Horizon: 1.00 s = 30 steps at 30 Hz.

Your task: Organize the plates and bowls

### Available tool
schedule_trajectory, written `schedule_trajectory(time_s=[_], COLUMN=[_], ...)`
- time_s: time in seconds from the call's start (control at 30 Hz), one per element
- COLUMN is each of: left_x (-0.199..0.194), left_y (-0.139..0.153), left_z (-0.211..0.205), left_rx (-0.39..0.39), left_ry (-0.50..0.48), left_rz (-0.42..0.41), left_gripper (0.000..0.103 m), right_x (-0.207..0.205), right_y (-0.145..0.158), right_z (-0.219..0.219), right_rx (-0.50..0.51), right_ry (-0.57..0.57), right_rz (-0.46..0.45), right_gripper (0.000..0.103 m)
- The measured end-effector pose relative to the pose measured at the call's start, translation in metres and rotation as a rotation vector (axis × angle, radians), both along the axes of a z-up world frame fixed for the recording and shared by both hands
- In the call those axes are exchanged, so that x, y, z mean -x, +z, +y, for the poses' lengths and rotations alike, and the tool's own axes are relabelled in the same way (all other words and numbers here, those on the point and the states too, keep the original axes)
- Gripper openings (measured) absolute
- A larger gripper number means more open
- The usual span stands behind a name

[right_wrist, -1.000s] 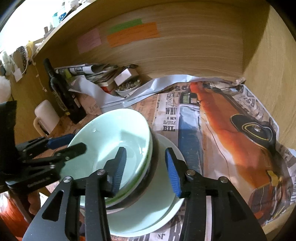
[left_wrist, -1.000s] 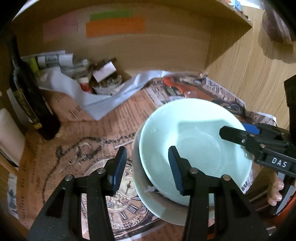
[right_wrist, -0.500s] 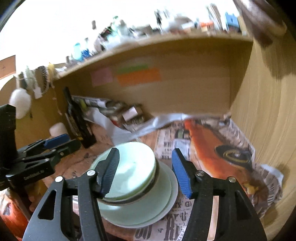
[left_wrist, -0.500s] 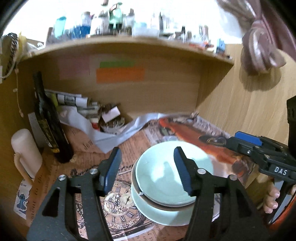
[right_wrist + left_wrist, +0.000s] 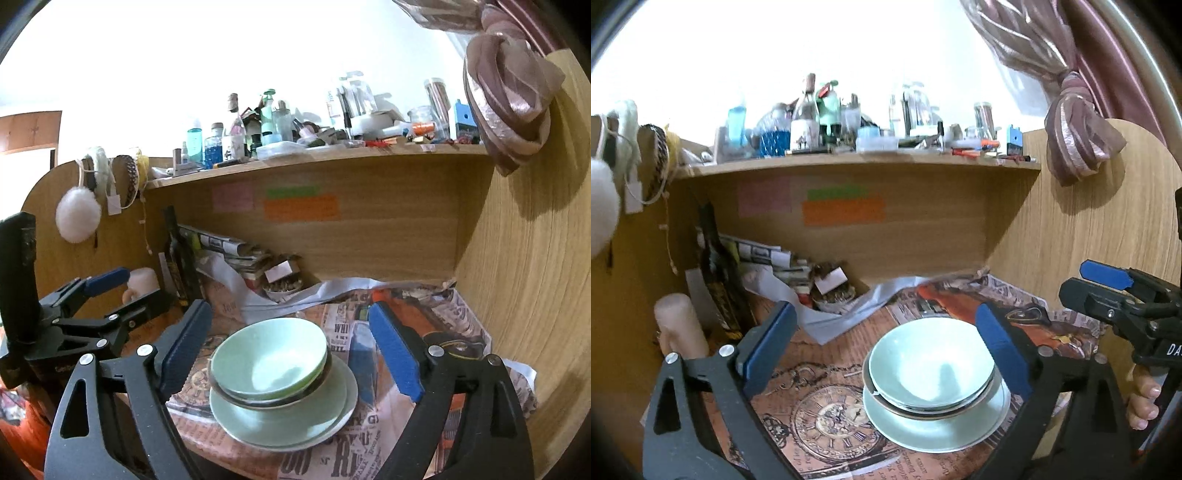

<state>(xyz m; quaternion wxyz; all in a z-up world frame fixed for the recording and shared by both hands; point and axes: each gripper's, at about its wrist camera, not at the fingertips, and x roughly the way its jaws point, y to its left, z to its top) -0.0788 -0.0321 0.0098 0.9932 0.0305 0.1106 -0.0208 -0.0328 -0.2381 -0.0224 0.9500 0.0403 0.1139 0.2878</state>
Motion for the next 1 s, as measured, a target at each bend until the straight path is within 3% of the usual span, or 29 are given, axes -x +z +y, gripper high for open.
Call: schedule_trajectory(time_s=[0.13, 1.0], left_x=[0.007, 0.008], left_y=[-0.001, -0.005], left_z=[-0.001, 0.003], left_rx=[0.005, 0.039], left_ry=[0.0, -0.01], left_rz=[-0.014, -0.005], left_gripper=[0.101, 0.102], right_x=[0.008, 0.011], right_y=[-0.001, -0.001], right_z=[0.002, 0.004], right_rx=[0.0, -0.008], right_ry=[-0.009, 0.009], right_rz=[-0.033, -0.038], right_gripper=[0.101, 0.103])
